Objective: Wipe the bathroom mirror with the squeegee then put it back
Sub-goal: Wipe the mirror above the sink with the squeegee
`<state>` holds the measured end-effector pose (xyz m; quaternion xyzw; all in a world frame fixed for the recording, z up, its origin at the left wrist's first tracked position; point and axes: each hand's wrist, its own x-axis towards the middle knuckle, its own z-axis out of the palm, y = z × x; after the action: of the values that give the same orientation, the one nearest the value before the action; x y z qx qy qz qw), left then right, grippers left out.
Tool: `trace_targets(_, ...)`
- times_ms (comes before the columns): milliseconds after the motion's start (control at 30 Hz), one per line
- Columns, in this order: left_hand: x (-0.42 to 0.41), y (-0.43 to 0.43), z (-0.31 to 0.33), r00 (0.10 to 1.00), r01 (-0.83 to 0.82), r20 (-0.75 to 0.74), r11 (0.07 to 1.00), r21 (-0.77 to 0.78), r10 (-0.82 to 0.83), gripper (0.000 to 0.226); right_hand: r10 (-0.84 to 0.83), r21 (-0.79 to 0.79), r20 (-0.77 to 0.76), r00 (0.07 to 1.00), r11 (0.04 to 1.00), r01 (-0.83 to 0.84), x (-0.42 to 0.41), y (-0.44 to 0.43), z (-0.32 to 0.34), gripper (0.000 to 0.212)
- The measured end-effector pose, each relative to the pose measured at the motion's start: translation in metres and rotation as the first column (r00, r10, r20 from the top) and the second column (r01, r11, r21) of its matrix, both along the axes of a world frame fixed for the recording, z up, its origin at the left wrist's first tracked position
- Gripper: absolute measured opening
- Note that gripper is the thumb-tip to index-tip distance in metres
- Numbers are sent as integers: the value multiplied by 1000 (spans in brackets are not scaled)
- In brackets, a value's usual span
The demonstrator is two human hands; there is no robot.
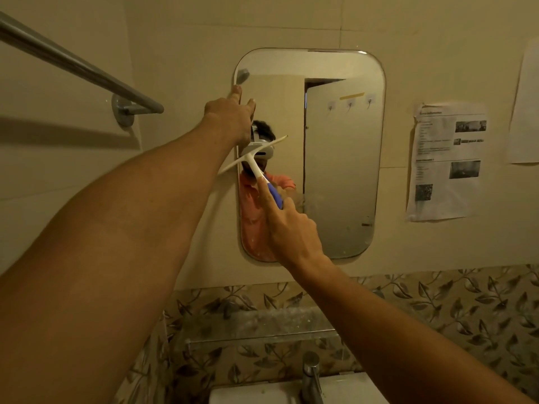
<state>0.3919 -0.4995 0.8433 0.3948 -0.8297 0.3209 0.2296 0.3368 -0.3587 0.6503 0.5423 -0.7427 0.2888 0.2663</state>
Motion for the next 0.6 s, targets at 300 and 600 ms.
trace_targets(300, 2, 7, -1, 1000, -10, -1, 1000, 24, 10, 90, -5, 13, -15, 1000, 1000, 5, -18, -6, -57, 82)
trace_targets(600, 2, 12, -1, 999, -36, 4, 999, 23, 36, 90, -7, 30, -33, 999, 1000, 8, -36, 10, -106, 88)
